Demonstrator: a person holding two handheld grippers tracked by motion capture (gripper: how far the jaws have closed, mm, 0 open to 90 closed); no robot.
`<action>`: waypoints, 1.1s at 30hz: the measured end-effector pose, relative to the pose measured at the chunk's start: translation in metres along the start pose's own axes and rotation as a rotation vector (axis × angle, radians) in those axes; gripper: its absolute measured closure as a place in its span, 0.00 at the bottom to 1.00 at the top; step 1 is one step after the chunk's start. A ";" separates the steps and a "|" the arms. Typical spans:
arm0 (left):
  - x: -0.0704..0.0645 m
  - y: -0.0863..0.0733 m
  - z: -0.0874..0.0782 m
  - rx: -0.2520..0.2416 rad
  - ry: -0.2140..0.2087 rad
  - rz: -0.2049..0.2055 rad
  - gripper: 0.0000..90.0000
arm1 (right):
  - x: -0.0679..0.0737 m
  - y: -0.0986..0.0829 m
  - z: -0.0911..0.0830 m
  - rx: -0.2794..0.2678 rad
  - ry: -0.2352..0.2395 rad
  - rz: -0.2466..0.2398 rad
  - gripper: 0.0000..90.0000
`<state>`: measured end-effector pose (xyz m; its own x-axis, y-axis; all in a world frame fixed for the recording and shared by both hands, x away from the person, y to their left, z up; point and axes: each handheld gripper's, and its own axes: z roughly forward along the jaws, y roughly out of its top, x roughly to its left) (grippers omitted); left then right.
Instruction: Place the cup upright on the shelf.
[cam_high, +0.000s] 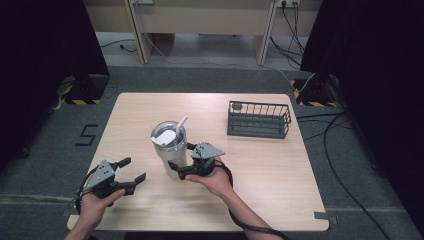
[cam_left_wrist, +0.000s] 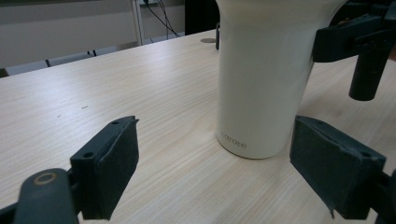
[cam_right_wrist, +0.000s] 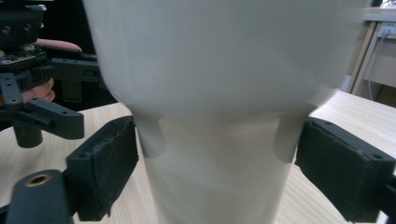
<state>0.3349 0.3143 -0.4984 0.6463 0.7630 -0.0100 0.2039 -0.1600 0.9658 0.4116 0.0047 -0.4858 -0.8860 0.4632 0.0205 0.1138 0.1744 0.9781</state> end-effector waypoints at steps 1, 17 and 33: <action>0.000 0.000 0.000 0.000 -0.001 0.001 0.17 | -0.001 -0.001 0.002 0.001 0.000 0.002 0.13; 0.000 0.000 0.000 -0.001 -0.003 0.003 0.17 | -0.004 -0.006 0.018 -0.008 0.021 -0.013 0.12; 0.002 -0.001 0.000 0.001 0.000 0.003 0.17 | -0.002 0.000 0.018 0.024 0.012 -0.013 0.12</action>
<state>0.3359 0.3162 -0.4989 0.6471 0.7624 -0.0077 0.2027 -0.1623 0.9657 0.4214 0.0190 -0.4897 -0.8929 0.4501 0.0108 0.1131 0.2011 0.9730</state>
